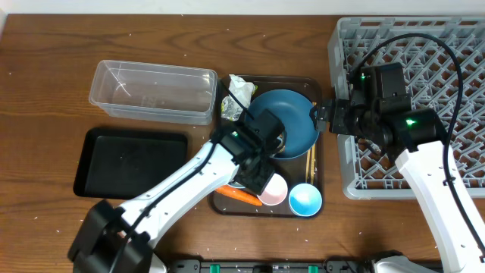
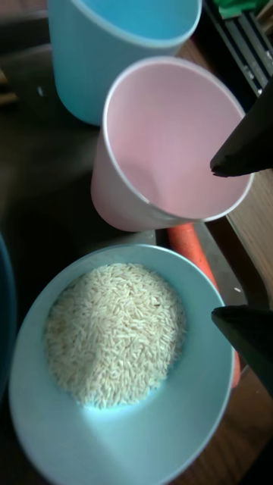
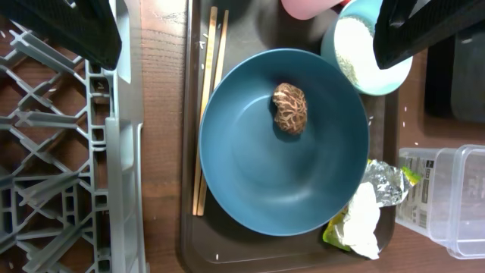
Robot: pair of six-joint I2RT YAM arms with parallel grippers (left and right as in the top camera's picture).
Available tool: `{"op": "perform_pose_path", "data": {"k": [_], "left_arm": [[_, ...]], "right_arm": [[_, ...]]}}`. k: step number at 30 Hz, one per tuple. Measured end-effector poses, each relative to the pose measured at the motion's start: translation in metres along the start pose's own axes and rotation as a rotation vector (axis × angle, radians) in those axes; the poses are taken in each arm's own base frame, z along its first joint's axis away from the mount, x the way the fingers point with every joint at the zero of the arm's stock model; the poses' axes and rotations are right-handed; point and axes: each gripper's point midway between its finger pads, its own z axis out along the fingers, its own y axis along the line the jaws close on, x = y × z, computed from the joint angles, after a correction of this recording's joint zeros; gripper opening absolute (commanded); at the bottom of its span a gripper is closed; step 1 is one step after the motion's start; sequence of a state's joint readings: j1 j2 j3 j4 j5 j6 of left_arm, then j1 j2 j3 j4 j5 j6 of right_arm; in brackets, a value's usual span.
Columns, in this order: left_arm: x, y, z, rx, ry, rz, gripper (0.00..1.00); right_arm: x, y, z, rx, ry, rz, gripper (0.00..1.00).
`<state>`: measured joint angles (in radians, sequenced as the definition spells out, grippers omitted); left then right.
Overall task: Sort waste into correct bins and load items into the dishwasher rack
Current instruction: 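Lower the left gripper onto the pink cup and grasp it, then lift the pink cup with the left gripper toward the right gripper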
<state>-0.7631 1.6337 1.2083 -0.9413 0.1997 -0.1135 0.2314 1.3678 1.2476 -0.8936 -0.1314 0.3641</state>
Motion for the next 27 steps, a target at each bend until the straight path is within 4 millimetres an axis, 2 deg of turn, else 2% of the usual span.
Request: {"op": "perform_pose_path", "data": {"k": [2, 7, 12, 17, 21, 23, 27], "left_arm": [[0.002, 0.0, 0.008, 0.003, 0.029, 0.007, 0.51], [0.007, -0.001, 0.029, 0.02, 0.099, 0.023, 0.26], [0.008, -0.001, 0.034, 0.025, 0.11, 0.026, 0.06], [0.008, -0.002, 0.034, 0.032, 0.112, 0.034, 0.06], [0.019, -0.001, 0.03, 0.027, 0.163, 0.025, 0.06], [0.021, -0.002, 0.021, 0.025, 0.181, 0.022, 0.06], [0.001, -0.008, -0.013, 0.034, 0.121, 0.023, 0.06]], "right_arm": [[0.0, 0.0, 0.0, 0.001, 0.0, 0.0, 0.99], [0.0, 0.0, 0.0, 0.001, -0.001, 0.0, 0.99], [0.0, 0.0, 0.0, 0.001, -0.001, 0.0, 0.99], [0.0, 0.0, 0.0, 0.001, -0.001, 0.0, 0.99], [0.0, 0.0, 0.0, 0.002, 0.0, 0.0, 0.99], [0.001, -0.001, 0.0, 0.007, 0.003, 0.001, 0.99], [0.004, -0.004, 0.0, 0.019, 0.013, 0.003, 0.99]]}}
